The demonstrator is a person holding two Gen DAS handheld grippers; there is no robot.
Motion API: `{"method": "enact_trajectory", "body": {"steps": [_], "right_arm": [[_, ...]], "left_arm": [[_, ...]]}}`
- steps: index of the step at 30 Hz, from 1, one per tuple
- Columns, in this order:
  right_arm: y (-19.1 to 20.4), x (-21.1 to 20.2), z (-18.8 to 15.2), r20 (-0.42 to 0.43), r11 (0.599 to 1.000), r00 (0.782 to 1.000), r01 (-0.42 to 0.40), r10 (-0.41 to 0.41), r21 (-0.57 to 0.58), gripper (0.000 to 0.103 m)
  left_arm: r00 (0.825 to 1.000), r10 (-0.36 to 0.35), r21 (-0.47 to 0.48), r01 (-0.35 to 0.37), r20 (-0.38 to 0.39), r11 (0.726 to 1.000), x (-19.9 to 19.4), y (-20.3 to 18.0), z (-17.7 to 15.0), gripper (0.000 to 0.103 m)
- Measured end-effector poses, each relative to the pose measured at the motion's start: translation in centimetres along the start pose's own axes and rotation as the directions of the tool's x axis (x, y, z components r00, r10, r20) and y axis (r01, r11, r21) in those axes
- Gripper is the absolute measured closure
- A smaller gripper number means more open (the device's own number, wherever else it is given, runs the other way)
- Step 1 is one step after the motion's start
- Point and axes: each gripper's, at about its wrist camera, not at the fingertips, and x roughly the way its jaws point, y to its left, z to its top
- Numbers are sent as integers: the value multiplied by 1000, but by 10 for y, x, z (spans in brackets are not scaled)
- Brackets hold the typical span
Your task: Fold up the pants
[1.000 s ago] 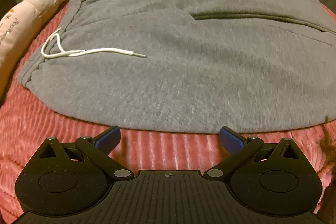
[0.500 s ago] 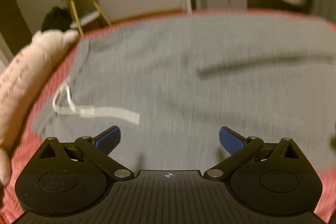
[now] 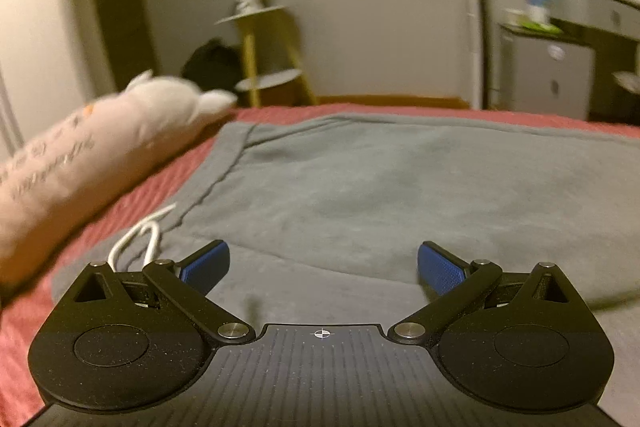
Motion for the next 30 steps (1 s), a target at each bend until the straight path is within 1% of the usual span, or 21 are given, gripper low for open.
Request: {"method": "enact_trajectory", "body": {"steps": [2, 3, 5, 6, 7, 8, 9, 10, 12, 13, 14, 15, 16, 18, 19, 20, 21, 24, 25, 28, 30], "right_arm": [[3, -1, 38, 78, 1000, 997, -6, 5, 15, 4], [5, 2, 64, 120, 1000, 993, -11, 8, 29, 4], [11, 16, 116, 184, 998, 983, -26, 13, 65, 6], [15, 27, 144, 200, 994, 980, -24, 3, 102, 10], [19, 39, 168, 204, 990, 979, -31, 3, 135, 23], [23, 53, 192, 205, 985, 979, -36, 0, 170, 40], [27, 70, 217, 204, 975, 979, -27, -19, 218, 50], [30, 82, 232, 202, 969, 979, -14, -37, 245, 59], [35, 111, 264, 179, 948, 980, 25, -86, 318, 59], [37, 125, 276, 163, 936, 981, 42, -105, 351, 53], [40, 134, 281, 152, 925, 981, 56, -121, 376, 41], [40, 145, 288, 139, 910, 980, 71, -139, 407, 36], [41, 154, 293, 127, 897, 980, 81, -150, 434, 33], [45, 167, 298, 125, 888, 975, 108, -181, 446, 33], [46, 172, 299, 129, 888, 969, 132, -209, 441, 38], [48, 175, 299, 126, 885, 960, 173, -249, 432, 55], [49, 178, 298, 120, 886, 948, 224, -295, 406, 63], [43, 174, 296, 132, 897, 942, 243, -309, 369, 91], [38, 167, 293, 142, 900, 946, 221, -292, 377, 97], [27, 126, 272, 231, 920, 947, 126, -223, 371, 97], [13, 83, 241, 325, 935, 932, 37, -160, 353, 98]], "left_arm": [[1000, -7, -71, 6, -14, 997, 14, 8, 1, 0], [1000, -10, -91, 8, -16, 996, 17, 10, -1, 0], [1000, -12, -105, 10, -20, 994, 26, 11, -8, 0], [1000, -8, -97, 5, -28, 995, 26, 8, -14, 0], [999, -10, -92, 6, -43, 996, 31, 7, -17, 0], [998, -13, -87, 8, -61, 996, 35, 5, -19, 0], [997, -17, -91, 11, -72, 996, 39, 6, -19, 0], [997, -24, -103, 16, -75, 995, 38, 7, -21, 0], [995, -50, -146, 38, -82, 989, 43, 13, -23, 0], [995, -61, -162, 47, -83, 986, 46, 16, -24, 0], [994, -68, -180, 52, -82, 982, 46, 18, -25, 0], [994, -67, -186, 51, -80, 981, 47, 18, -25, 0], [995, -63, -186, 47, -78, 981, 48, 17, -25, 0], [996, -52, -183, 38, -72, 982, 49, 15, -25, 0], [996, -51, -186, 37, -72, 982, 49, 15, -25, 0], [996, -52, -192, 37, -71, 981, 50, 15, -26, 0], [996, -54, -197, 39, -72, 980, 50, 15, -26, 0], [995, -66, -209, 50, -72, 977, 52, 18, -25, 0], [995, -74, -217, 57, -72, 975, 52, 19, -25, 0], [992, -107, -254, 88, -63, 963, 53, 27, -25, 0], [991, -124, -277, 105, -54, 955, 52, 31, -25, 0]]}}
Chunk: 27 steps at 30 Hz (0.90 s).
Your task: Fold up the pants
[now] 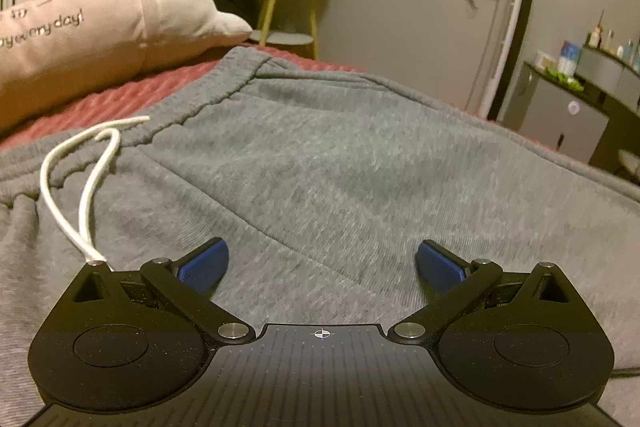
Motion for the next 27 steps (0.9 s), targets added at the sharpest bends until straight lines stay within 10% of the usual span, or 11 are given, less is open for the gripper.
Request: {"method": "enact_trajectory", "body": {"steps": [6, 13, 15, 17, 19, 24, 27], "right_arm": [[-119, -142, -88, 105, 986, 988, -127, 116, 111, 98], [-224, -163, -181, -6, 977, 1000, -7, 8, 213, 94], [-234, -164, -175, 6, 965, 997, -78, 79, 250, 82], [-234, -163, -166, 40, 964, 993, -115, 109, 241, 40], [-236, -161, -164, 71, 964, 990, -135, 122, 230, 33], [-240, -124, -141, 56, 933, 984, -176, 167, 314, 46], [-238, -116, -134, 46, 924, 981, -191, 186, 331, 93]], "left_arm": [[999, -32, -27, 32, 20, 999, -10, 5, 1, 0], [993, -121, -22, 121, 15, 992, -36, 5, 21, 0], [985, -174, -49, 174, -1, 984, -38, 6, 38, 0], [967, -252, -107, 246, -45, 963, -28, 8, 57, 0], [952, -288, -149, 272, -99, 951, -9, 10, 77, 3], [915, -298, -209, 246, -272, 946, 66, 7, 115, 25], [895, -282, -250, 203, -345, 947, 101, 7, 123, 31]]}}
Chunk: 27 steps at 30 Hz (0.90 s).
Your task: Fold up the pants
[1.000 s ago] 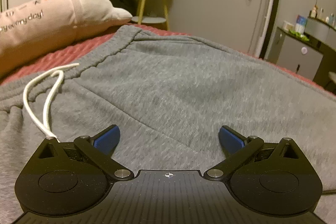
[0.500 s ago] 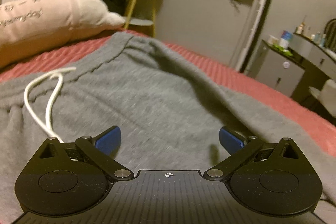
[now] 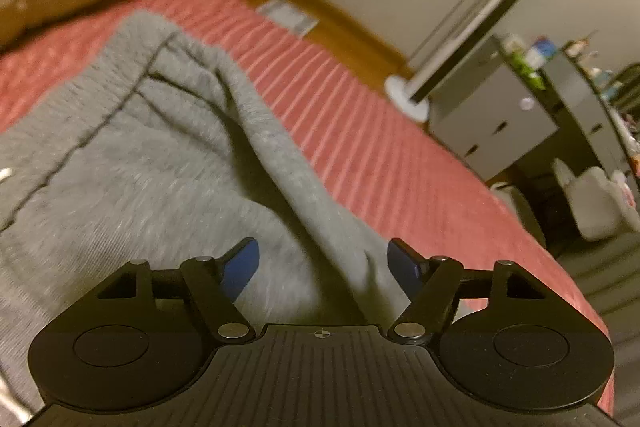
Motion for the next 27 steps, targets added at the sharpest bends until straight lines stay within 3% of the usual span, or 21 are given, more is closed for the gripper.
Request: {"method": "enact_trajectory", "body": {"steps": [2, 5, 7, 8, 9, 10, 13, 17, 19, 21, 22, 24, 27], "right_arm": [[-4, 8, 1, -25, 999, 1000, -3, 4, 39, 96], [-7, 7, 2, -24, 996, 1000, -15, 17, 84, 88], [-7, 11, 3, -28, 993, 999, -17, 20, 116, 85], [-7, 13, 4, -30, 992, 999, -10, 14, 126, 86], [-4, 15, 5, -37, 992, 999, 5, -1, 122, 89], [0, 15, 8, -47, 994, 999, 22, -17, 108, 97], [13, -2, 22, -26, 996, 999, -28, 30, 83, 97], [16, -53, 48, 57, 980, 985, -169, 163, 103, 98], [8, -84, 58, 107, 974, 974, -208, 199, 88, 98], [-7, -106, 58, 127, 974, 970, -215, 205, 72, 98], [-14, -112, 55, 125, 978, 973, -203, 196, 46, 98], [-27, -116, 44, 105, 992, 987, -123, 124, -9, 97], [-61, -98, 20, 8, 1000, 1000, 12, -12, 7, 97]], "left_arm": [[999, -14, -46, 12, -36, 999, 13, 4, 11, 34], [997, -43, -43, 40, -59, 998, 23, 3, 20, 38], [996, -34, -34, 31, -84, 999, 26, 2, 25, 62], [995, -10, -25, 8, -102, 1000, 27, 2, 27, 88], [994, -10, -27, 7, -111, 1000, 24, 2, 28, 91], [994, -32, -44, 27, -101, 999, 16, 4, 30, 93], [987, -157, -65, 158, 9, 985, -39, 12, 28, 94], [944, -291, 31, 290, 154, 957, -137, 29, -6, 94], [927, -335, 41, 333, 169, 942, -175, 51, -36, 94], [933, -332, 22, 332, 142, 943, -195, 77, -71, 93], [946, -304, 4, 306, 112, 952, -198, 91, -90, 93], [970, -241, -73, 242, 20, 968, -185, 123, -127, 93], [983, -154, -189, 132, -103, 973, -151, 158, -155, 91]]}}
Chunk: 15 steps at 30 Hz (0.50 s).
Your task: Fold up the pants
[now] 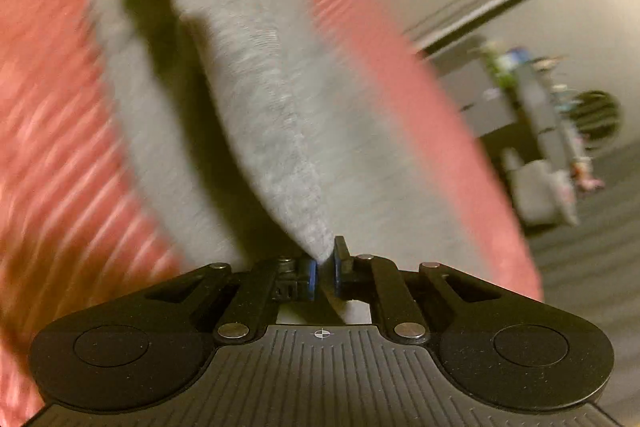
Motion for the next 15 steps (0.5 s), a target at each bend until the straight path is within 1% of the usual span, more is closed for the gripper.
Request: {"method": "enact_trajectory", "body": {"steps": [1, 2, 3, 4, 5, 6, 7, 8, 10, 11, 12, 13, 14, 15], "right_arm": [[-10, 9, -7, -41, 999, 998, 38, -37, 15, 97], [-18, 17, -14, -74, 996, 994, 85, -83, 25, 96], [-25, 18, -21, -70, 996, 994, 81, -79, 32, 96], [-27, 14, -25, -45, 997, 997, 61, -59, 42, 96], [-28, 13, -25, -51, 997, 997, 55, -52, 58, 92], [-28, 12, -25, -59, 996, 998, 41, -37, 76, 89], [-29, 10, -24, -62, 996, 998, 22, -17, 90, 80], [-29, 11, -23, -68, 995, 998, 12, -5, 98, 75], [-26, 13, -21, -76, 995, 997, 15, -7, 95, 76], [-21, 15, -18, -79, 996, 997, 18, -11, 93, 79], [-20, 16, -16, -85, 995, 996, 23, -15, 95, 85], [-18, 16, -14, -87, 995, 996, 36, -28, 96, 98], [-14, 13, -10, -78, 995, 996, 40, -34, 89, 98], [-11, 8, -8, -55, 997, 998, 26, -22, 78, 98]], "left_arm": [[1000, 24, -11, -24, -4, 1000, 6, 6, -1, 89], [999, 30, -12, -30, 14, 999, 9, 9, -1, 89], [999, 32, -7, -32, 35, 999, 11, 9, 2, 81], [997, 42, 4, -43, 65, 999, 10, 7, 3, 74], [995, 31, 22, -33, 92, 999, 9, 3, 5, 53], [992, 40, 38, -45, 120, 998, 9, -2, 8, 42], [988, 56, 35, -62, 141, 997, 10, -6, 12, 42], [989, 57, 23, -60, 138, 998, 10, -10, 17, 42], [990, 57, -26, -54, 126, 998, 14, -13, 25, 51], [991, 56, -64, -48, 120, 997, 17, -12, 29, 71], [991, 45, -74, -36, 122, 997, 18, -14, 31, 90], [990, 47, -68, -38, 130, 997, 13, -17, 34, 89], [988, 36, -56, -27, 149, 998, 6, -21, 37, 89], [985, 9, -47, -1, 171, 999, -2, -22, 39, 90]]}}
